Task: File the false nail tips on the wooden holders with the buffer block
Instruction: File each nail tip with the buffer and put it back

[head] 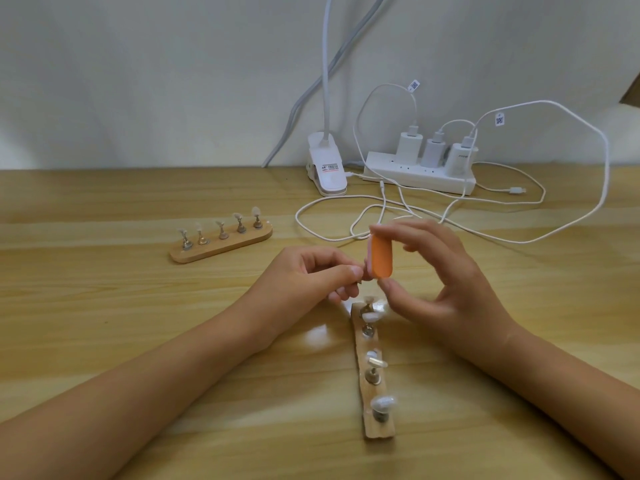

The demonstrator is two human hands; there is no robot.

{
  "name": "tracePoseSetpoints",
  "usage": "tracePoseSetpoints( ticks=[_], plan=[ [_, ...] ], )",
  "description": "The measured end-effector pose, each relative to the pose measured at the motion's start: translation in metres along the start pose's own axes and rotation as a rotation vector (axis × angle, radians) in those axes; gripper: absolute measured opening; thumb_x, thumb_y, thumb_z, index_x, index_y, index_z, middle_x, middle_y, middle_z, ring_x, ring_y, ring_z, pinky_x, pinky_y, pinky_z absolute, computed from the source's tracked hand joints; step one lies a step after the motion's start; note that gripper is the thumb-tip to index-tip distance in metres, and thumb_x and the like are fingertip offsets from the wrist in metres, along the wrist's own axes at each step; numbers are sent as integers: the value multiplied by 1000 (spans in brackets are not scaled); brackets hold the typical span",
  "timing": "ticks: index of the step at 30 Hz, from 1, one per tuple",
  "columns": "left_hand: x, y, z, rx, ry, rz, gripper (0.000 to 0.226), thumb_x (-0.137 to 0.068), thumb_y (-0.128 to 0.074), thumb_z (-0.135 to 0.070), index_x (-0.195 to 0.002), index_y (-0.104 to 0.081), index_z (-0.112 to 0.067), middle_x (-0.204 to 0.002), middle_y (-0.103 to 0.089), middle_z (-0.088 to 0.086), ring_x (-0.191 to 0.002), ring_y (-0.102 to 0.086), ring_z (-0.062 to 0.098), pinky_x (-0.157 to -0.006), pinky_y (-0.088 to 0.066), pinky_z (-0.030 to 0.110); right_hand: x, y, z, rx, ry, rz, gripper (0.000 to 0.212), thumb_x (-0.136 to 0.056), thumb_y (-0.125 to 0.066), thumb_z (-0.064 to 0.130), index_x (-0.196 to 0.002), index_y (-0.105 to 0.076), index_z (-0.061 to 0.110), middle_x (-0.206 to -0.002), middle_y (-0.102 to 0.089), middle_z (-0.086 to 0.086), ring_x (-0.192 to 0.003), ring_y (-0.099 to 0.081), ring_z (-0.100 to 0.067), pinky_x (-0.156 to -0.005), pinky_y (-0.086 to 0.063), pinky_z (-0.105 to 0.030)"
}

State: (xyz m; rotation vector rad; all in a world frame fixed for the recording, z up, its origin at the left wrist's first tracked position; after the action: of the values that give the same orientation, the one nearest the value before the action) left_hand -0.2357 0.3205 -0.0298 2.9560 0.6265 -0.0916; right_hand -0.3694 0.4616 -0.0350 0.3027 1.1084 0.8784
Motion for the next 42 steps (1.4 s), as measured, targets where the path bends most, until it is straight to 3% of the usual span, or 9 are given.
tracePoseSetpoints(
  ticks=[3,19,25,29,33,36,39,42],
  plan=[
    [0,-1,0,5,-1,4,23,-91,-61,-6,-74,-72,-17,-61,-62,-6,-55,-53,2,-59,-44,14,1,-2,1,9,34,64,52,-81,-71,8,-131,-59,10,-127,-60,-5,-122,-55,-24,-106,-41,-37],
    [1,-1,-1,6,-1,-28,20,-91,-60,-6,-78,-72,-14,-65,-66,-7,-56,-54,1,-61,-45,14,0,-1,1,31,18,-15,49,-84,-61,19,-133,-56,13,-125,-59,-2,-119,-55,-20,-106,-40,-33],
    [0,-1,1,11,-1,-34,16,-92,-60,-6,-81,-72,-10,-68,-68,-6,-61,-57,2,-61,-46,14,-1,-2,0,28,-16,-30,51,-83,-69,13,-133,-57,12,-124,-59,-2,-120,-54,-17,-106,-40,-33],
    [0,-1,1,3,-11,-39,18,-91,-61,-7,-78,-72,-14,-63,-66,-7,-57,-56,0,-61,-45,13,0,-2,0,21,-5,-12,49,-86,-67,23,-133,-57,14,-124,-60,-1,-120,-53,-15,-105,-39,-30],
    [-1,-1,3,16,-9,-50,12,-91,-61,-7,-89,-71,0,-63,-66,-10,-57,-56,-1,-60,-45,12,-2,-1,-1,-15,-58,-55,50,-83,-72,18,-131,-58,15,-124,-60,-1,-121,-53,-14,-102,-44,-40],
    [0,-2,3,31,-20,-45,12,-90,-62,-6,-82,-70,-5,-61,-63,-8,-56,-55,0,-60,-44,12,0,-3,-1,29,-7,-5,50,-84,-74,22,-131,-59,15,-124,-60,-1,-121,-53,-16,-104,-41,-33],
    [-1,-1,5,45,-25,-63,9,-90,-63,-6,-88,-71,-1,-64,-68,-8,-60,-58,1,-62,-46,12,-1,-1,-1,-12,-62,-79,47,-84,-68,32,-128,-58,18,-123,-60,1,-119,-54,-18,-99,-45,-35],
    [-1,0,6,81,-37,-69,9,-88,-64,-7,-93,-72,-3,-72,-72,-7,-66,-62,0,-65,-48,12,-1,-3,-1,-15,-54,-63,46,-82,-74,28,-124,-59,17,-120,-61,2,-117,-55,-18,-96,-46,-37]
  ],
)
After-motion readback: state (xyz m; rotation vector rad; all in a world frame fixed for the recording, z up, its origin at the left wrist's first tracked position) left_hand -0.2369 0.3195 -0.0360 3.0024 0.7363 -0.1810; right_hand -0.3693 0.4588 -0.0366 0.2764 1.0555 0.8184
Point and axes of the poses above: each hand's wrist, its own x-axis away from the middle knuckle, its own y-axis out of the back of the hand, z = x × y, the point moved 1 cm from there along -x, towards the middle knuckle
